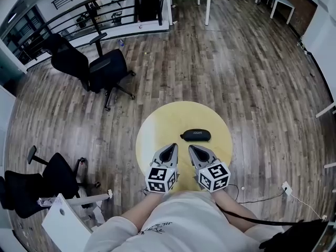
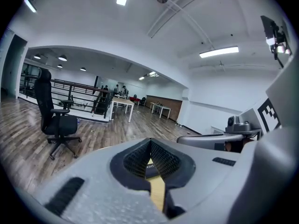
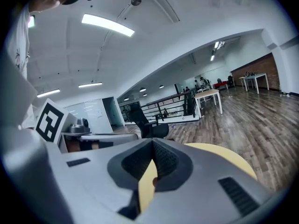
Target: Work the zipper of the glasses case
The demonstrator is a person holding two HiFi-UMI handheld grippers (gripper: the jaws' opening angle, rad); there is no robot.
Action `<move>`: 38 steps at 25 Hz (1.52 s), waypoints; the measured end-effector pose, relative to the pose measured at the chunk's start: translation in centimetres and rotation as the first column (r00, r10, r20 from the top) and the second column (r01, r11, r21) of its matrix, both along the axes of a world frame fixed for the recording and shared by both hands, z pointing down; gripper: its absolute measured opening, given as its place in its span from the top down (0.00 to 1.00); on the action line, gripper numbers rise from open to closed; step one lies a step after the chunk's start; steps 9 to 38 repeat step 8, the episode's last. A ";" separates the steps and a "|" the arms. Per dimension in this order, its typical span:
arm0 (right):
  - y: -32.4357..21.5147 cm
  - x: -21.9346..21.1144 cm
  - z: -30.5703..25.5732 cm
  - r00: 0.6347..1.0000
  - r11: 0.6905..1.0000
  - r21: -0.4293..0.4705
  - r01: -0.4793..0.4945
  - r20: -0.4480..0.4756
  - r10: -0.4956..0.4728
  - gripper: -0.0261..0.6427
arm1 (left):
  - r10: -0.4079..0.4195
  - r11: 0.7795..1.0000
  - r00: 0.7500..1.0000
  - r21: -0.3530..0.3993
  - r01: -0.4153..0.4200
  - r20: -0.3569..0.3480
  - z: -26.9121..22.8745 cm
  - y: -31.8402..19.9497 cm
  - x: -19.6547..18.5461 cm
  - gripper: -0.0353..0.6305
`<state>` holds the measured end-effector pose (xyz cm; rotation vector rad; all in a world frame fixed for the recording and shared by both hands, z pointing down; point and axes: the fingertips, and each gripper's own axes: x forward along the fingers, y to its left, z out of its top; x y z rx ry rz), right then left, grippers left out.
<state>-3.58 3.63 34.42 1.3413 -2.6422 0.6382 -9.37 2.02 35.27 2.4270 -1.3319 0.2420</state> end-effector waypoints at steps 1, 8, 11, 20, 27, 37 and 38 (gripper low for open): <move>0.1 0.3 0.0 1.000 1.000 0.001 -0.006 -0.003 0.006 0.96 | 0.013 1.000 1.000 0.007 -0.013 0.006 -0.2 0.1 0.3 0.94; 1.1 0.9 0.6 0.999 0.999 -0.025 -0.032 -0.002 0.032 0.96 | 0.032 0.999 0.999 -0.022 -0.032 0.011 0.2 1.3 0.6 0.94; 1.1 0.9 0.6 0.999 0.999 -0.025 -0.032 -0.002 0.032 0.96 | 0.032 0.999 0.999 -0.022 -0.032 0.011 0.2 1.3 0.6 0.94; 1.1 0.9 0.6 0.999 0.999 -0.025 -0.032 -0.002 0.032 0.96 | 0.032 0.999 0.999 -0.022 -0.032 0.011 0.2 1.3 0.6 0.94; 1.1 0.9 0.6 0.999 0.999 -0.025 -0.032 -0.002 0.032 0.96 | 0.032 0.999 0.999 -0.022 -0.032 0.011 0.2 1.3 0.6 0.94; 1.1 0.9 0.6 0.999 0.999 -0.025 -0.032 -0.002 0.032 0.96 | 0.032 0.999 0.999 -0.022 -0.032 0.011 0.2 1.3 0.6 0.94; 1.1 0.9 0.6 0.999 0.999 -0.025 -0.032 -0.002 0.032 0.96 | 0.032 0.999 0.999 -0.022 -0.032 0.011 0.2 1.3 0.6 0.94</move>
